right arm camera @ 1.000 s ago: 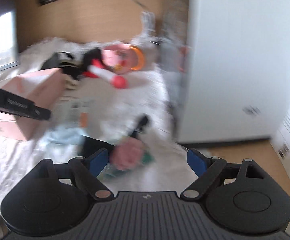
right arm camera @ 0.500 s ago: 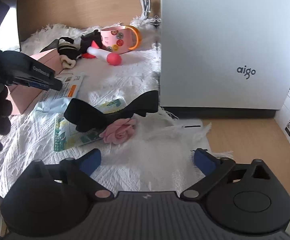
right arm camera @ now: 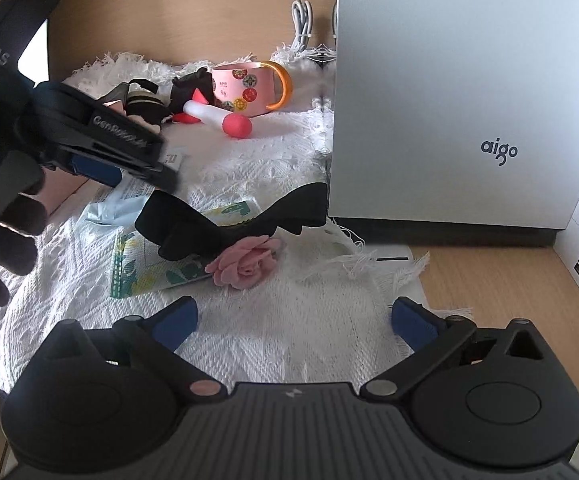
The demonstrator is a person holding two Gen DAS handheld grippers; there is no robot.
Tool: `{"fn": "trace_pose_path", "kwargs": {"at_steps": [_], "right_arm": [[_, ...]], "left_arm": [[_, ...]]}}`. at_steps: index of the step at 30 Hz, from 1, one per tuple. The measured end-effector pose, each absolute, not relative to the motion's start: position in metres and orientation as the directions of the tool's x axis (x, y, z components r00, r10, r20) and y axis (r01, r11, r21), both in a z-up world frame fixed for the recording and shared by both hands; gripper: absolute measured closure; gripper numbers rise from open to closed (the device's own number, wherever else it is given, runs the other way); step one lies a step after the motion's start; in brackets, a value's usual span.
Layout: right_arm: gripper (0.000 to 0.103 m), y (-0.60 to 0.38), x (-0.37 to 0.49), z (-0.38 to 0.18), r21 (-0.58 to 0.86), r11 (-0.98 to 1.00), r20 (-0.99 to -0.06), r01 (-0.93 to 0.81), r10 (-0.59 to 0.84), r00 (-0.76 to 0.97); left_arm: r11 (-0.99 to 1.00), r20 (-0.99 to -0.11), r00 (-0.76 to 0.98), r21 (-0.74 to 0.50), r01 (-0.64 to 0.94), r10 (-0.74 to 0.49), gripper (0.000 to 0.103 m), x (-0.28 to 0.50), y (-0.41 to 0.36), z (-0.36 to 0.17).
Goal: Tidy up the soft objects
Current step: 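Grasp the white wipes packet by its end with the left tool, then lift the wipes packet with left tool while right tool grasps pink rose clip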
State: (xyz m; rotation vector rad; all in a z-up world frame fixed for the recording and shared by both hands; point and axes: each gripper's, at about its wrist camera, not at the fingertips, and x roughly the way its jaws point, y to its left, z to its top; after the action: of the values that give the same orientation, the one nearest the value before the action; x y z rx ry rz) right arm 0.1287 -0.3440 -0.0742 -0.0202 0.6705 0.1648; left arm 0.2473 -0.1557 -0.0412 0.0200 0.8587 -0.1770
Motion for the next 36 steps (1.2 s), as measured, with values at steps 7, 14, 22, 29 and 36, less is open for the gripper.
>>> {"fn": "trace_pose_path", "kwargs": {"at_steps": [7, 14, 22, 29, 36], "right_arm": [[0.0, -0.344, 0.128, -0.073, 0.034, 0.987, -0.634, -0.159, 0.144, 0.76], [0.0, -0.343, 0.13, -0.072, 0.034, 0.989, -0.646, -0.14, 0.129, 0.752], [0.0, -0.345, 0.135, -0.07, 0.024, 0.981, -0.663, -0.194, 0.161, 0.731], [0.002, -0.343, 0.122, -0.051, -0.026, 0.977, -0.578, -0.213, 0.159, 0.801], [0.01, -0.324, 0.141, -0.043, 0.07, 0.975, -0.583, -0.21, 0.211, 0.785]], "left_arm": [[0.998, -0.72, 0.691, 0.027, -0.057, 0.06, 0.029, 0.248, -0.139, -0.038], [0.997, -0.77, 0.637, -0.07, -0.026, -0.037, 0.017, 0.275, -0.141, -0.047], [1.0, -0.75, 0.661, -0.01, 0.01, -0.014, 0.017, 0.278, -0.147, -0.058], [0.992, -0.761, 0.64, -0.047, 0.115, -0.11, 0.019, 0.237, -0.13, -0.047], [0.957, -0.79, 0.561, -0.111, 0.267, -0.248, 0.02, 0.166, -0.102, -0.024]]}}
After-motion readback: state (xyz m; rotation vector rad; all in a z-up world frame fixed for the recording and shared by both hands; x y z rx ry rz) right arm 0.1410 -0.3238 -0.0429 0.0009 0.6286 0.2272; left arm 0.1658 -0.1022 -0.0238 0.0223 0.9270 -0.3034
